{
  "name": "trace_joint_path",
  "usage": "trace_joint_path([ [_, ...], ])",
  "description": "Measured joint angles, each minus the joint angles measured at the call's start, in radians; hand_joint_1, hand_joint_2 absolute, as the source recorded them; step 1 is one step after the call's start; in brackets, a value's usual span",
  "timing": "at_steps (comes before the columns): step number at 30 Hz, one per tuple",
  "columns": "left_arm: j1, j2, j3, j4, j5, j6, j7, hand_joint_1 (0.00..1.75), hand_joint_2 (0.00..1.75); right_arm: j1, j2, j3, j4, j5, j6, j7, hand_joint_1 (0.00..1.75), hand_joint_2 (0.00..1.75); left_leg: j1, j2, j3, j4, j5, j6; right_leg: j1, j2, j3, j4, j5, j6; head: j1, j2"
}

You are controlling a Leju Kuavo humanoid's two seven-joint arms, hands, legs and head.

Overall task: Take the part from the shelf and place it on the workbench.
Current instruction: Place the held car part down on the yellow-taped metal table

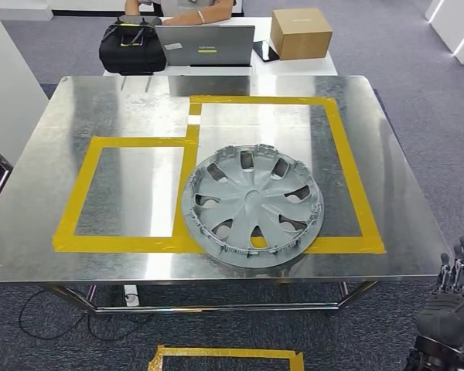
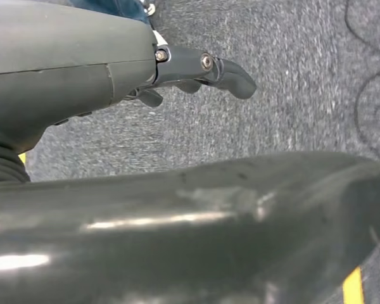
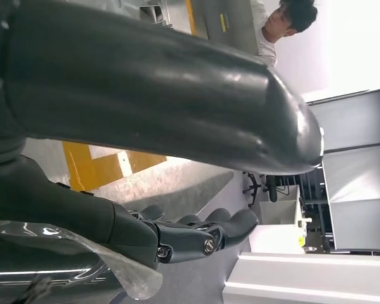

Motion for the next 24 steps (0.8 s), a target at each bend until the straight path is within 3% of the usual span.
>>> trace_joint_path([
  [3, -0.001, -0.001, 0.004, 0.000, 0.003, -0.007, -0.002, 0.00, 0.00, 0.003, 0.015, -0.019, 0.000, 0.003, 0.007, 0.001, 0.00, 0.00, 0.001, 0.004, -0.003, 0.000, 0.004, 0.006, -0.005, 0.000, -0.084, 0.188, -0.096, 0.011, 0.004, 0.000],
  [4, -0.001, -0.001, 0.006, 0.000, 0.003, -0.008, -0.002, 0.00, 0.00, 0.004, 0.019, -0.024, 0.000, 0.003, 0.008, 0.001, 0.00, 0.00, 0.001, 0.005, -0.004, 0.000, 0.004, 0.006, -0.006, -0.001, -0.102, 0.230, -0.108, 0.013, 0.004, 0.000],
  [5, 0.000, -0.002, 0.006, 0.000, 0.004, -0.009, -0.002, 0.00, 0.00, 0.005, 0.023, -0.029, 0.000, 0.004, 0.009, 0.002, 0.00, 0.00, 0.001, 0.005, -0.005, 0.001, 0.004, 0.006, -0.007, -0.001, -0.101, 0.233, -0.098, 0.015, 0.004, 0.000],
  [6, 0.000, -0.003, 0.007, 0.000, 0.004, -0.010, -0.002, 0.00, 0.00, 0.006, 0.027, -0.032, 0.000, 0.006, 0.010, 0.002, 0.00, 0.00, 0.002, 0.005, -0.004, 0.003, 0.004, 0.006, -0.008, -0.001, -0.079, 0.195, -0.070, 0.016, 0.004, 0.000],
  [8, -0.001, -0.004, 0.007, 0.000, 0.004, -0.010, -0.003, 0.00, 0.00, 0.005, 0.033, -0.038, 0.000, 0.008, 0.013, 0.004, 0.00, 0.00, 0.000, 0.005, -0.006, 0.009, 0.003, 0.002, -0.011, -0.001, -0.006, 0.054, -0.007, 0.017, 0.004, 0.000],
  [10, -0.002, -0.004, 0.008, 0.000, 0.004, -0.011, -0.004, 0.00, 0.00, 0.005, 0.042, -0.045, -0.002, 0.009, 0.016, 0.006, 0.00, 0.00, -0.004, 0.004, -0.010, 0.017, 0.003, -0.009, -0.011, 0.002, 0.039, -0.032, 0.018, 0.012, 0.004, 0.000],
  [13, -0.002, -0.005, 0.008, 0.000, 0.002, -0.011, -0.006, 0.00, 0.00, 0.006, 0.054, -0.057, -0.005, 0.010, 0.017, 0.009, 0.00, 0.00, -0.003, 0.003, -0.017, 0.021, 0.007, -0.029, -0.009, 0.004, 0.038, -0.038, 0.026, -0.007, 0.004, 0.000],
  [14, -0.002, -0.005, 0.009, 0.000, 0.002, -0.010, -0.007, 0.00, 0.00, 0.006, 0.056, -0.059, -0.006, 0.010, 0.017, 0.010, 0.00, 0.00, -0.002, 0.003, -0.021, 0.030, -0.005, -0.034, -0.009, 0.002, 0.035, -0.039, 0.032, -0.015, 0.003, 0.000],
  [16, -0.003, -0.004, 0.011, 0.000, 0.001, -0.010, -0.007, 0.00, 0.00, 0.005, 0.061, -0.061, -0.008, 0.010, 0.018, 0.010, 0.00, 0.00, 0.001, 0.003, -0.046, 0.101, -0.067, -0.044, -0.012, -0.002, 0.025, -0.042, 0.043, -0.029, 0.001, 0.000],
  [18, -0.004, -0.004, 0.013, 0.000, 0.001, -0.010, -0.008, 0.00, 0.00, 0.005, 0.066, -0.063, -0.009, 0.010, 0.020, 0.011, 0.00, 0.00, 0.001, 0.004, -0.088, 0.229, -0.146, -0.050, -0.010, -0.005, 0.009, -0.041, 0.054, -0.035, -0.001, 0.000],
  [19, -0.003, -0.005, 0.014, 0.000, 0.001, -0.010, -0.008, 0.00, 0.00, 0.005, 0.068, -0.064, -0.009, 0.010, 0.021, 0.012, 0.00, 0.00, 0.002, 0.004, -0.099, 0.276, -0.168, -0.050, -0.008, -0.005, -0.001, -0.040, 0.061, -0.035, -0.001, 0.000],
  [20, -0.003, -0.005, 0.014, 0.000, 0.001, -0.010, -0.008, 0.00, 0.00, 0.005, 0.070, -0.065, -0.009, 0.010, 0.022, 0.012, 0.00, 0.00, 0.001, 0.004, -0.093, 0.288, -0.171, -0.049, -0.007, -0.006, -0.011, -0.039, 0.067, -0.035, -0.001, 0.000],
  [21, -0.003, -0.005, 0.014, 0.000, 0.001, -0.010, -0.008, 0.00, 0.00, 0.005, 0.071, -0.066, -0.009, 0.010, 0.023, 0.012, 0.00, 0.00, 0.001, 0.004, -0.067, 0.260, -0.155, -0.047, -0.006, -0.006, -0.020, -0.038, 0.073, -0.035, -0.001, 0.000],
  [24, -0.008, -0.004, 0.015, 0.000, 0.000, -0.010, -0.008, 0.00, 0.00, 0.004, 0.073, -0.068, -0.009, 0.011, 0.025, 0.013, 0.00, 0.00, -0.003, 0.004, 0.064, 0.047, -0.085, -0.030, -0.001, -0.005, -0.038, -0.035, 0.091, -0.030, -0.001, 0.000],
])
